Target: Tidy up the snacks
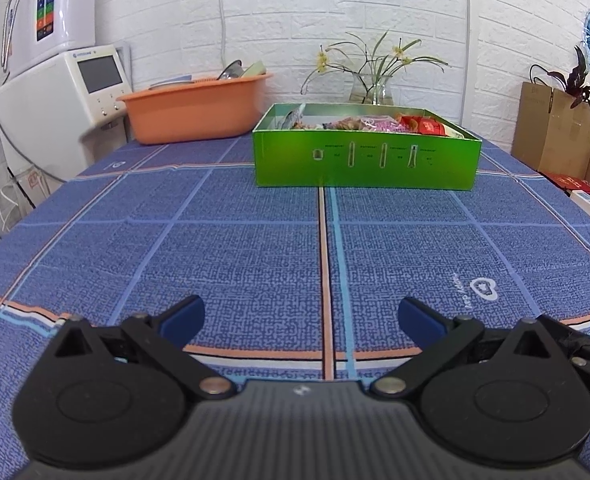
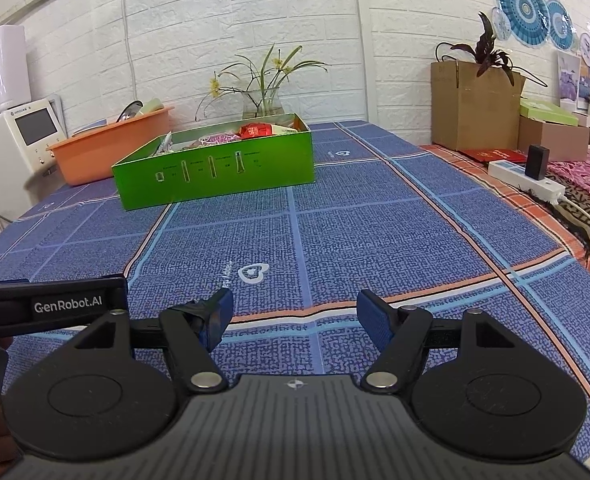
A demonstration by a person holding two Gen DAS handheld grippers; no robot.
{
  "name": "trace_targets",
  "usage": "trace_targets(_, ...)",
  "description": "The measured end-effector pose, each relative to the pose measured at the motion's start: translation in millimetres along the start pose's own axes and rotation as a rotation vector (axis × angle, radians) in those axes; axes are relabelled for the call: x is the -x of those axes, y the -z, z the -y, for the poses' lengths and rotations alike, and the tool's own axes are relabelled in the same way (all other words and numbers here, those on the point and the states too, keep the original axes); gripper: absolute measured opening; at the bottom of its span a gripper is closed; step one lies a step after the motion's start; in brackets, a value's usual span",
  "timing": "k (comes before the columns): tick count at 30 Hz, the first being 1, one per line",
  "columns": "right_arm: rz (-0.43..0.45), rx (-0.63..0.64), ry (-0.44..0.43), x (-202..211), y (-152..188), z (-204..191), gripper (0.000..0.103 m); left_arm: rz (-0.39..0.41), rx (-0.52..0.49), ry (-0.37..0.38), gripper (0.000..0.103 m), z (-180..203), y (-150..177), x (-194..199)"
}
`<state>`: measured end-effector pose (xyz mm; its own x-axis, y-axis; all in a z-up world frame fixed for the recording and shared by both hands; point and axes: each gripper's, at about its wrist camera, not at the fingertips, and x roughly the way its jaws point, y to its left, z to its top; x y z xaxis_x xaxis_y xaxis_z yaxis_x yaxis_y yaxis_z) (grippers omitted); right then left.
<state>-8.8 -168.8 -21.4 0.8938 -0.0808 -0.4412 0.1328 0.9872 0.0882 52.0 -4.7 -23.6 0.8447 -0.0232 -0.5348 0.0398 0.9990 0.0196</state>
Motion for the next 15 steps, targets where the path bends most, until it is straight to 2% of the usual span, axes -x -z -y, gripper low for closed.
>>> trace_targets(15, -0.004, 0.006, -0.002, -0.2, -0.5, -1.5, 0.103, 0.002, 0.003, 0.009, 0.103, 3.2, 1.0, 2.5)
